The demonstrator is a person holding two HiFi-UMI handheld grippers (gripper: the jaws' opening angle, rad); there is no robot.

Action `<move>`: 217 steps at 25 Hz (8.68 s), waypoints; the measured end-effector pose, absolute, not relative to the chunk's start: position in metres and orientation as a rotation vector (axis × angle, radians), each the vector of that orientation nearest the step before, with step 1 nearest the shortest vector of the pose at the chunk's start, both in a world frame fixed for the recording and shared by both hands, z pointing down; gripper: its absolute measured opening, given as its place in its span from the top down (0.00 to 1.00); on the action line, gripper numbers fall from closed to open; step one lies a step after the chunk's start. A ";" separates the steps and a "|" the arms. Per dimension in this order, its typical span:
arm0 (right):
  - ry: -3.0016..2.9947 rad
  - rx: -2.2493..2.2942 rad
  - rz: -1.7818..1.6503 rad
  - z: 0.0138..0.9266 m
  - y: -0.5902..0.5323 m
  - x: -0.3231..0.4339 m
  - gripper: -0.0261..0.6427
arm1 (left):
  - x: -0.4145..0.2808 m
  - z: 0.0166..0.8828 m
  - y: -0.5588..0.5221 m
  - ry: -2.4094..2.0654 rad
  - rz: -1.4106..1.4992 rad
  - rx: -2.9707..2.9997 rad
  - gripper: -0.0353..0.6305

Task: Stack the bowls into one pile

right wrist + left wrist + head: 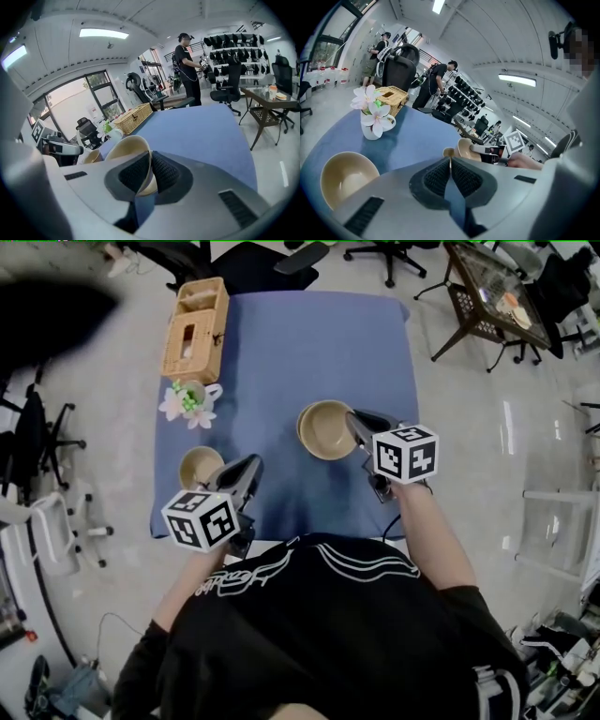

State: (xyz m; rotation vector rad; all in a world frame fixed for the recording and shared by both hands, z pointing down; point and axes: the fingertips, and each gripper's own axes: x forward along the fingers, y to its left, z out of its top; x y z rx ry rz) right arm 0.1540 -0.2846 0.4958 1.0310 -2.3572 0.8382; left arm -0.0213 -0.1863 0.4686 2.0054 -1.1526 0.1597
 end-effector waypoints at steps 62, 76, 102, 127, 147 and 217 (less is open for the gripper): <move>-2.459 0.753 0.533 0.453 -0.204 -0.033 0.59 | -0.190 0.428 -0.104 -1.355 0.032 1.953 0.90; -2.449 0.602 0.514 0.478 -0.172 -0.111 0.59 | -0.261 0.433 -0.056 -1.474 -0.070 1.848 0.90; -2.303 0.579 0.578 0.558 -0.171 -0.146 0.59 | -0.300 0.476 -0.021 -1.550 -0.041 1.693 0.90; -2.283 0.689 0.702 0.572 -0.175 -0.148 0.87 | -0.301 0.481 -0.028 -1.559 -0.076 1.698 0.90; -2.322 0.678 0.837 0.536 -0.184 -0.124 0.90 | -0.265 0.462 -0.047 -1.565 -0.086 1.721 0.90; -2.248 1.128 1.016 0.539 -0.297 0.149 0.89 | -0.046 0.478 -0.215 -1.159 0.233 1.970 0.90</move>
